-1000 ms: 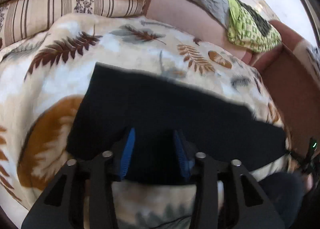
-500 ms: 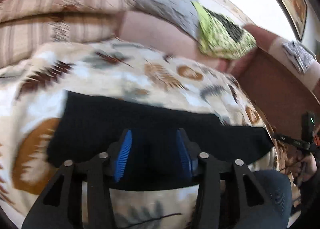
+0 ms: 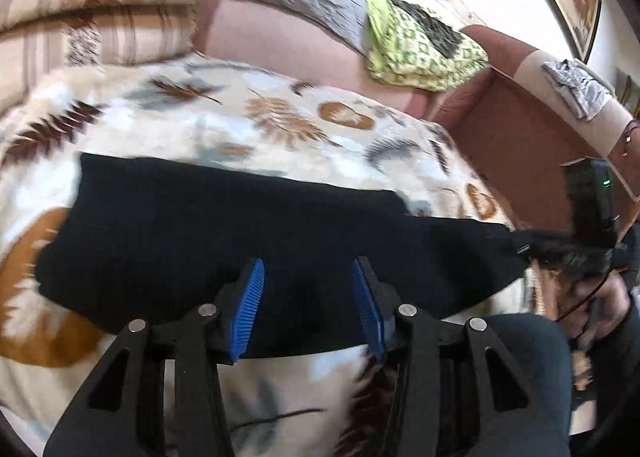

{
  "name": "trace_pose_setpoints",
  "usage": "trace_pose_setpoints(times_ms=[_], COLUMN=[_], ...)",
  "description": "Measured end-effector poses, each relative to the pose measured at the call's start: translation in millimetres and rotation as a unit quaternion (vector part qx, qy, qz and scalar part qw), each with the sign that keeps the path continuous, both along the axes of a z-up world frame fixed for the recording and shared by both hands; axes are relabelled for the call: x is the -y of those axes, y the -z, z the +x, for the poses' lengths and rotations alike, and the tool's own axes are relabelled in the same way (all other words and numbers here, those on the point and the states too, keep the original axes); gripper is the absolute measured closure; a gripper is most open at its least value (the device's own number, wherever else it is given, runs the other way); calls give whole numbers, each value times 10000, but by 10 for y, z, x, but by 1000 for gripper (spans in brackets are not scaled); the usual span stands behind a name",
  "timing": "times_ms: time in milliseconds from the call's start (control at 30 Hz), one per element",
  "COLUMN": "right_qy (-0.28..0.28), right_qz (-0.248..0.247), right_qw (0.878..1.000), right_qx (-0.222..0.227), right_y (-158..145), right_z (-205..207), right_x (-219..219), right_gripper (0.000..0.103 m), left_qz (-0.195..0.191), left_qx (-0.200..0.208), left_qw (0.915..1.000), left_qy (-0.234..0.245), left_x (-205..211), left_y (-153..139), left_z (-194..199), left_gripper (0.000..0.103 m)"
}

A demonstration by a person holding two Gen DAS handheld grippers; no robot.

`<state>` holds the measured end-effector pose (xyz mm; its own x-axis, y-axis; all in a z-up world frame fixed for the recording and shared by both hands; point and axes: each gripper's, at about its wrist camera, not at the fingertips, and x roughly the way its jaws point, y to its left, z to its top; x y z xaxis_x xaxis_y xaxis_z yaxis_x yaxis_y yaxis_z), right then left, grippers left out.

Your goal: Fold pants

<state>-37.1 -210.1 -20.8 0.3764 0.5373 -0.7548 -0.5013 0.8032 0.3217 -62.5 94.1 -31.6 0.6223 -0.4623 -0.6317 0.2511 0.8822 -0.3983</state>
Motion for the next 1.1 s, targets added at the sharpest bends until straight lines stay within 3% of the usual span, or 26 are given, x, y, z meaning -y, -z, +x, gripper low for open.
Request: trace_pose_setpoints(times_ms=[100,200,267,400,467,500,533,567,633,700,800,900,967,1000,1033,1067,1100], right_qy=[-714,-1035,-1182,-1495,-1833,-2062,-2249,-2405,-2371,-2180,-1646,-1426,-1395,-1351,-1162,-1023,-937], right_qz=[-391,-434,-583,-394,-697,-1059,-1435,-1567,-1248,-932,-484,52,71,-182,-619,-537,-293], right_qw=[9957,9927,9900,9876,9791,9681,9569,9538,9581,9689,9852,9887,9892,9898,9913,9933,9951], right_qx=[-449,-447,-496,-261,-544,-948,-1143,-891,-1015,-708,-33,461,450,403,84,-38,131], right_y=[374,407,292,-19,71,256,425,428,305,136,-81,-121,87,203,479,633,604], right_z=[94,119,126,164,183,177,120,53,77,123,282,456,593,655,758,796,769], right_x=[-361,-378,-453,-649,-899,-1045,-1137,-1182,-1101,-946,-708,-666,-766,-883,-969,-946,-880], right_gripper=[69,71,69,69,69,69,64,64,56,56,56,54,54,57,58,58,59], left_qz=[499,1130,1094,829,1055,1220,1357,1379,1232,1103,993,634,275,245,75,-176,-279], left_qx=[-570,-242,-321,-223,-504,-611,-390,-372,-412,-377,69,-76,-344,-713,-1125,-1395,-1198], left_qw=[9959,9903,9897,9896,9843,9811,9797,9789,9816,9849,9933,9978,9975,9943,9901,9864,9885], left_qy=[489,777,869,1157,1321,1375,1421,1459,1400,1282,590,-183,-555,-755,-839,-854,-882], left_x=[251,393,395,442,539,581,612,626,589,490,146,-287,-528,-636,-717,-794,-855], left_y=[228,216,116,-66,91,187,213,214,131,-20,-329,-432,-320,-136,79,261,293], left_z=[92,3,24,44,67,55,-2,-22,-8,39,199,520,759,922,1010,1053,1011], left_gripper=[57,56,56,56,55,55,54,53,53,53,49,47,47,47,48,56,59])
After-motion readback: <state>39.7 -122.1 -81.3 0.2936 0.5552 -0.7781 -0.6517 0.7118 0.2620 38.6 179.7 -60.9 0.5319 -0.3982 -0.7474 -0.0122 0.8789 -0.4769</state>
